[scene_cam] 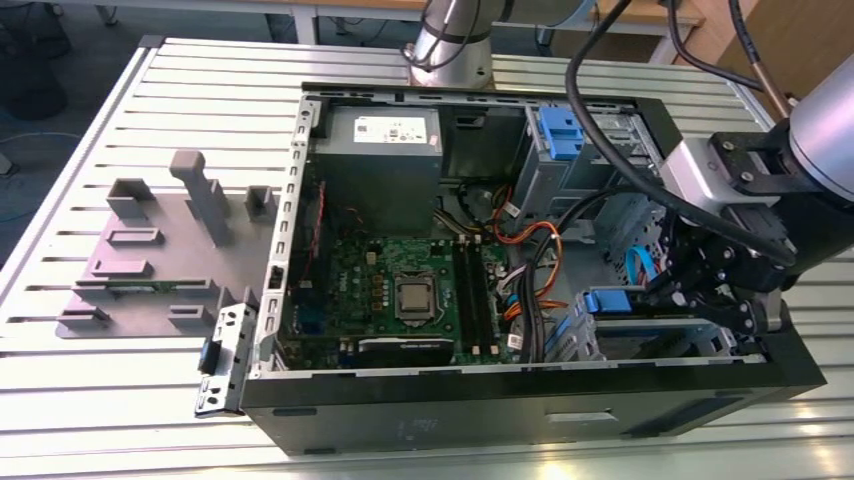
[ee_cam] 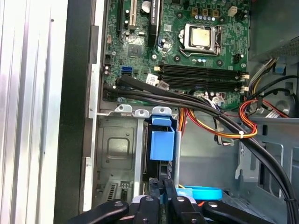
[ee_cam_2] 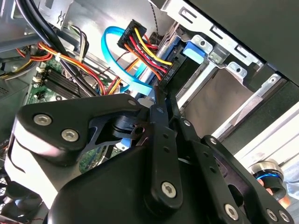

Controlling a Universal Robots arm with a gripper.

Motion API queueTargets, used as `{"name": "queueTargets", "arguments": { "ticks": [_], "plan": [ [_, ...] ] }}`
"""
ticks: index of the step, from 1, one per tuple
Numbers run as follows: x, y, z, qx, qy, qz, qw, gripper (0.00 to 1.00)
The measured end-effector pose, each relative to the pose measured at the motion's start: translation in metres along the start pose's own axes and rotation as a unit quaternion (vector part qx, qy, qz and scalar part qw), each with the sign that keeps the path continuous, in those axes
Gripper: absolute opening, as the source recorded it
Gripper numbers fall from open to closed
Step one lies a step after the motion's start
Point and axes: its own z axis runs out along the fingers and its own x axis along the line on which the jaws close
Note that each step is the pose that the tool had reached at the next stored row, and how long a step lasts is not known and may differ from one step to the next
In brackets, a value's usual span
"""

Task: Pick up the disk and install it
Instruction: 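Insert the second disk wire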

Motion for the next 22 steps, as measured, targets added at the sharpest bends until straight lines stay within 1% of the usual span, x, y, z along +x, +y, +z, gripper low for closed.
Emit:
{"name": "queueTargets", "arguments": {
  "ticks": [3,6,7,9,10,12,13,16,17,18,22],
  "plan": [
    [0.0001,0.0002,0.0002,0.0,-0.0001,0.0,1.0,0.16],
    [-0.0001,0.0003,-0.0013,0.0007,-0.0009,0.0,1.0,0.16],
    [-0.0002,0.0003,-0.0028,0.0007,-0.001,0.0,1.0,0.16],
    [-0.0007,0.0004,-0.008,0.0008,-0.0002,0.0,1.0,0.16],
    [-0.0009,0.0005,-0.01,0.0008,-0.0004,0.0,1.0,0.16],
    [-0.001,0.0006,-0.0112,0.001,-0.0004,0.0,1.0,0.16],
    [-0.001,0.0006,-0.0113,0.001,-0.0012,0.0,1.0,0.16],
    [-0.001,0.0007,-0.0113,0.0014,-0.0097,0.0,0.99995,0.16],
    [-0.001,0.0008,-0.0113,0.0015,-0.0117,0.0,0.99993,0.16],
    [-0.0011,0.0009,-0.0112,0.0015,-0.0126,-0.001,0.99992,0.16],
    [-0.001,0.0015,-0.0098,0.0016,-0.0148,0.0,0.99989,0.16]
  ]
}}
